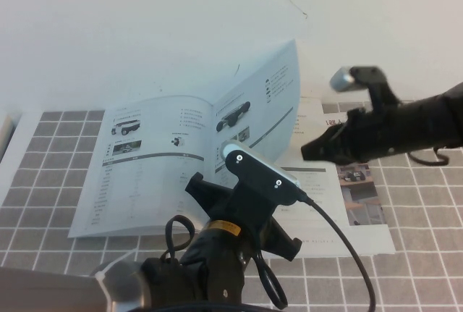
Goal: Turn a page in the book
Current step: Open the closed book
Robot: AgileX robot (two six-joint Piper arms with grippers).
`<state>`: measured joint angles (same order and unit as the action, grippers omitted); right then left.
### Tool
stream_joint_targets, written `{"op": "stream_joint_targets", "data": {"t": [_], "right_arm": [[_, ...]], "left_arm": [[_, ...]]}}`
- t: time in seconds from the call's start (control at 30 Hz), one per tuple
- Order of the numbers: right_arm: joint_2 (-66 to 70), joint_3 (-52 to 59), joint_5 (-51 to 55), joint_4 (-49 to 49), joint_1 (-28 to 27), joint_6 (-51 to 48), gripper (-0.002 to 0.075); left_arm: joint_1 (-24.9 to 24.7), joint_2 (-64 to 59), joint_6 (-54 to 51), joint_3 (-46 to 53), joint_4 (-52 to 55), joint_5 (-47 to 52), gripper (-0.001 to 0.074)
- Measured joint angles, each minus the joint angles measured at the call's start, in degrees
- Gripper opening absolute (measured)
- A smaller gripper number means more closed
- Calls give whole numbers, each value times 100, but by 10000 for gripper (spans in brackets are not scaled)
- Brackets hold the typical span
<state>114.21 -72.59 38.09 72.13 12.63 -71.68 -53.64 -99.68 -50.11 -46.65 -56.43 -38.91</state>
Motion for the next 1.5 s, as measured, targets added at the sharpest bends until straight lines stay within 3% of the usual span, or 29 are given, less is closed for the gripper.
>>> {"op": "stream_joint_targets", "data": {"t": [0.13, 0.27, 0.6, 0.8, 1.03, 1.27, 1.5], "right_arm": [[350, 0, -191, -486, 208, 344, 1], [602, 0, -314, -1313, 217, 994, -1], [630, -52, -281, -1892, 217, 1541, -1], [622, -52, -281, -1864, 217, 1529, -1], [622, -42, -434, 11, 260, 119, -1], [731, -42, -64, 2063, 412, -1525, -1], [744, -256, 95, 2473, 818, -2258, -1]], "left_arm": [[0, 0, -335, 0, -15, 0, -4], [63, 0, -1639, 0, -575, -392, -4], [1713, 0, -3273, -5, -2098, -270, -4], [2134, 0, -3728, -5, -2875, 265, -4], [2137, 230, -3765, -5, -2925, 1062, -4], [2137, 1380, -3765, -5, -2346, 1158, -4], [2137, 2643, -3765, -5, -1855, 1526, -4]]}}
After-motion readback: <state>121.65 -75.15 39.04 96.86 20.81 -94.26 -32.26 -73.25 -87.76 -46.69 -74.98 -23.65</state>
